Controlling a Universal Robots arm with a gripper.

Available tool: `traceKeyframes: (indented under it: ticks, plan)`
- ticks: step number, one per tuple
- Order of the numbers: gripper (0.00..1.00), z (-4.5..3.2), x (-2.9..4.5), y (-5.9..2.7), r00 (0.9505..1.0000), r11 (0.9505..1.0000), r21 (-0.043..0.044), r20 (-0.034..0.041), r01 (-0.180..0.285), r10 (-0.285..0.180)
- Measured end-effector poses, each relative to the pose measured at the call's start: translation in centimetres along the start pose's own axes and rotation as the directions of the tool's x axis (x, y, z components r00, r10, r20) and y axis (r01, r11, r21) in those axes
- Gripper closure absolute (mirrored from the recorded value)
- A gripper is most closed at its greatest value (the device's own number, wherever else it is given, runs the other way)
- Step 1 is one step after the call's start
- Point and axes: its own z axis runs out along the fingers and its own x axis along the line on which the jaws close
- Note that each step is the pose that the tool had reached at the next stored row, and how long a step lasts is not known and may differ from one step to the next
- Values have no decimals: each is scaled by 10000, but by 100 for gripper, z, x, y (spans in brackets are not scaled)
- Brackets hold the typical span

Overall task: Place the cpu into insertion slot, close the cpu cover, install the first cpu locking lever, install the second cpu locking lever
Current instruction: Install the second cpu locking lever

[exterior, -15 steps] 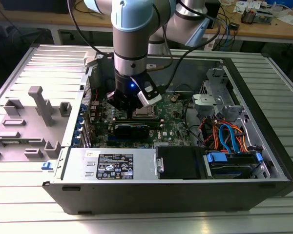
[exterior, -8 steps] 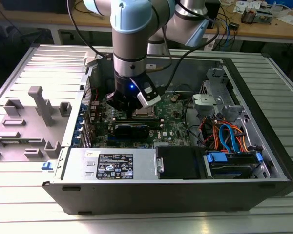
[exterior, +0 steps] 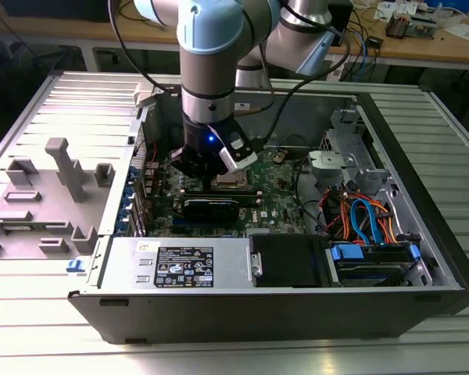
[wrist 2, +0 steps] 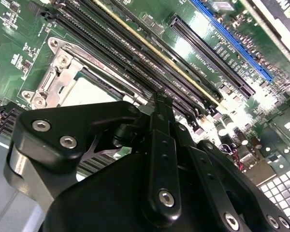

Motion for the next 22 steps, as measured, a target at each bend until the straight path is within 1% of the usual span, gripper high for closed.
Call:
traceKeyframes:
  ticks: [12,18,22]
  plan:
    - [89,31,-4,36,10000,10000,-16,3,78,-78]
    - [89,32,3,54,9999,9999,-30,2,118,-118]
    - [89,35,15,59,9999,9998,-64,8,165,-165]
